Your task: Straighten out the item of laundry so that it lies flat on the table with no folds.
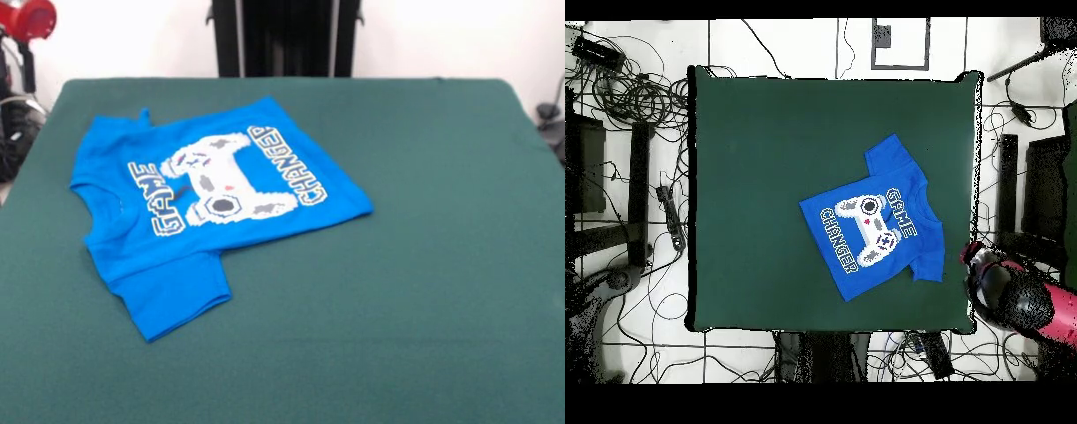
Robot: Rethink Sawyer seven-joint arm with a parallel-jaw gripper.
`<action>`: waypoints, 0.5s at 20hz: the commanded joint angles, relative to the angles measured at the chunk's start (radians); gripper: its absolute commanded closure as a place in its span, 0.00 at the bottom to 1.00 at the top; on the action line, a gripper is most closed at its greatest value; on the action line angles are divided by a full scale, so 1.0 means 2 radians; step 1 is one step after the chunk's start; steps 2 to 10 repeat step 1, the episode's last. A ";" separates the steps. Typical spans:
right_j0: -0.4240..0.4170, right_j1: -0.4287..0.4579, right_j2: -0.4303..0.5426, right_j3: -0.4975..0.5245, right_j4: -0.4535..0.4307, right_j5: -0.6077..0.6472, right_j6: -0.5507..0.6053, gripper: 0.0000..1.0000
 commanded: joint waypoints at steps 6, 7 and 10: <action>0.005 0.011 0.081 0.013 0.006 0.056 -0.092 0.00; 0.005 0.011 0.081 0.013 0.006 0.056 -0.092 0.00; 0.005 0.011 0.081 0.013 0.006 0.056 -0.092 0.00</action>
